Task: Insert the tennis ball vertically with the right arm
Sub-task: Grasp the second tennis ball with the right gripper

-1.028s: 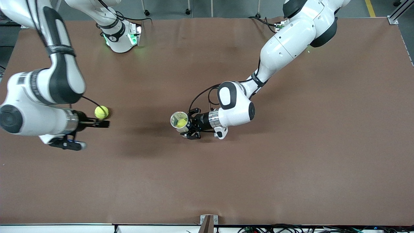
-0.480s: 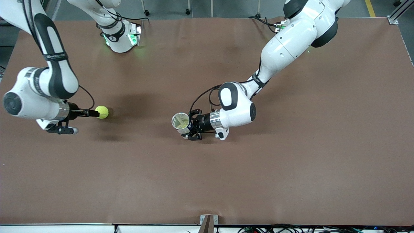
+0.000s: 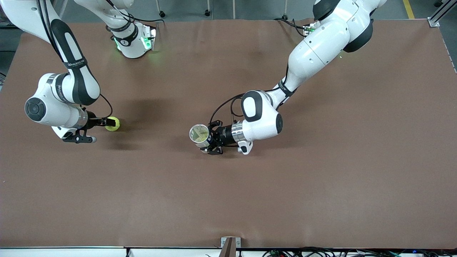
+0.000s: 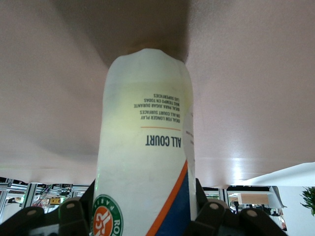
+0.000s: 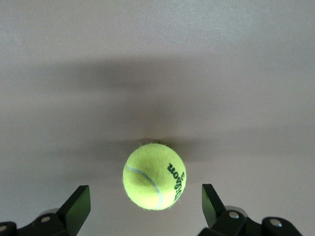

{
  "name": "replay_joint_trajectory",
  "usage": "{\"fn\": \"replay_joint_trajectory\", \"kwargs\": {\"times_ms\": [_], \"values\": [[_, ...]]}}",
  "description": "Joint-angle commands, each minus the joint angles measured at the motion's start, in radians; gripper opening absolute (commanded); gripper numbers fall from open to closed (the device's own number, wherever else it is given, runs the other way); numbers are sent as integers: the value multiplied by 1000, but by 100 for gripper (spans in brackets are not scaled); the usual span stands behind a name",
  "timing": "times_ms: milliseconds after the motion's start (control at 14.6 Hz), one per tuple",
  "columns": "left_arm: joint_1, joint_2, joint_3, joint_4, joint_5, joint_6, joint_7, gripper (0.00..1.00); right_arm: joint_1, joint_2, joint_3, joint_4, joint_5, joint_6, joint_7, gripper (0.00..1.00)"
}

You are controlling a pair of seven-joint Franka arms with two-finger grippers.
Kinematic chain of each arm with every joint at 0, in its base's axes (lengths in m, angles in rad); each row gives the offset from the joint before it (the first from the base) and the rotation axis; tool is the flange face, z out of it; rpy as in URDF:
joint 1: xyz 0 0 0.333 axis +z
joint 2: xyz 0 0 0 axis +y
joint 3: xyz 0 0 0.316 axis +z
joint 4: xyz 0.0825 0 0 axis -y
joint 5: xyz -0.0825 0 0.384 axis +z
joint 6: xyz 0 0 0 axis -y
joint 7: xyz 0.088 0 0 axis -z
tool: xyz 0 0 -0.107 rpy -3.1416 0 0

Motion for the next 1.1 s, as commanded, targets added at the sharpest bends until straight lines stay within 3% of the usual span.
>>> {"fn": "replay_joint_trajectory", "kwargs": {"times_ms": [0,754,891,1028], "values": [[0,-7,-2,5,-24,1,-2,73,-18,13,10,-32,-21,56,-3,100],[-2,-7,-2,5,-20,1,-2,73,-17,86,10,-84,-21,154,-2,100],[1,-7,-2,5,-20,1,-1,73,-12,85,12,-95,-21,156,-2,86],[3,-7,-2,3,-20,1,-2,73,-9,83,12,-95,-21,153,-2,61]]}}
